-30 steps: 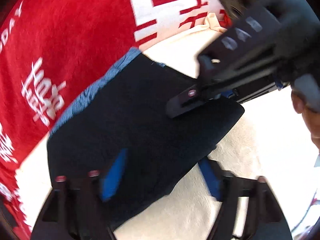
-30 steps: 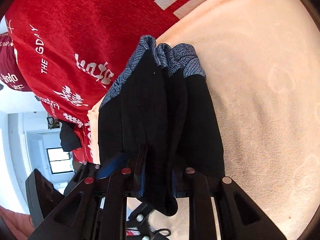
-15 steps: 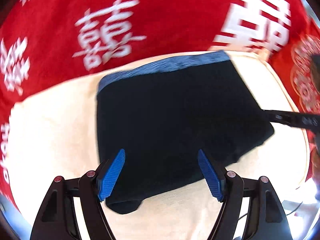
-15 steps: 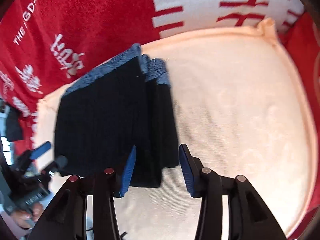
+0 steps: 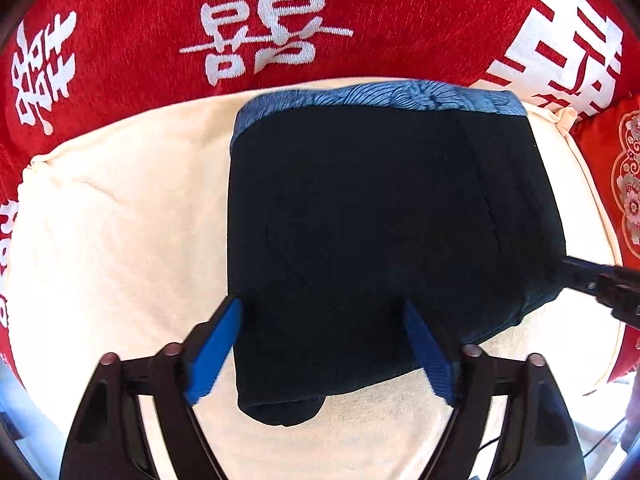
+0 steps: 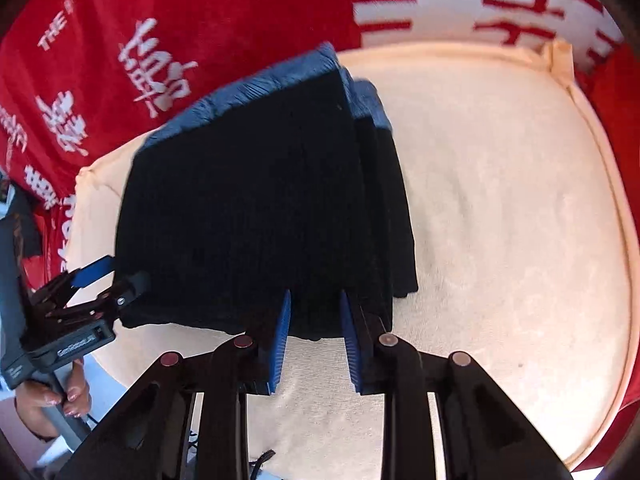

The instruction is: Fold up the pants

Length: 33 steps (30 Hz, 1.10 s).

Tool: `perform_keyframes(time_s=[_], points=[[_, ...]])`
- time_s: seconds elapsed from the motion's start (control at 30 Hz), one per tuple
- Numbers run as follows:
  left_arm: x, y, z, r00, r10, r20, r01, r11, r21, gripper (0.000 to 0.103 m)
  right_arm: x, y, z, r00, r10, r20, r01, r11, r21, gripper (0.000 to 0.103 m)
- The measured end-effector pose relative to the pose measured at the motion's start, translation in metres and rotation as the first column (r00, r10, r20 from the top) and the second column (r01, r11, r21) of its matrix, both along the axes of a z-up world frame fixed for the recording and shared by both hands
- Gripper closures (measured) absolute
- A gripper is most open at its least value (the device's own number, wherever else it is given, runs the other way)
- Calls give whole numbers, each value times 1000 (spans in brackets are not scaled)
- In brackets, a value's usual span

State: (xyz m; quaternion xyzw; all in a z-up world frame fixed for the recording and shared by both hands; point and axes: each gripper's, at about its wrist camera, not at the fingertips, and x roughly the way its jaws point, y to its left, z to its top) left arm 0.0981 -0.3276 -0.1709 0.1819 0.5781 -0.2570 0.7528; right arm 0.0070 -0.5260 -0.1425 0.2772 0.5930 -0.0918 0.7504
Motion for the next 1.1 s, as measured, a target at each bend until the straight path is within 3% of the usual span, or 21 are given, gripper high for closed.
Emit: perform_keyframes(time_s=[0.47, 0.5, 0.53, 0.57, 0.93, 1.1], points=[[5, -5, -2, 1000, 4, -27, -3, 999, 32, 19, -11, 3, 9, 999, -26, -43, 26, 1000, 6, 71], [4, -5, -1, 1000, 4, -26, -3, 999, 35, 14, -11, 2, 7, 999, -26, -46, 27, 1000, 8, 71], [5, -4, -2, 1000, 6, -25, -5, 999, 40, 3, -11, 2, 6, 998, -26, -50, 26, 1000, 9, 70], [6, -5, -3, 1000, 11, -22, -9, 999, 49, 1, -12, 2, 5, 998, -27, -52, 27, 1000, 11, 70], [11, -4, -8, 998, 24, -60, -21, 999, 50, 1, -21, -4, 1, 996, -47, -77, 49, 998, 30, 51], [25, 7, 4, 998, 57, -16, -57, 998, 21, 1, -27, -16, -2, 997, -41, -67, 46, 996, 75, 43]])
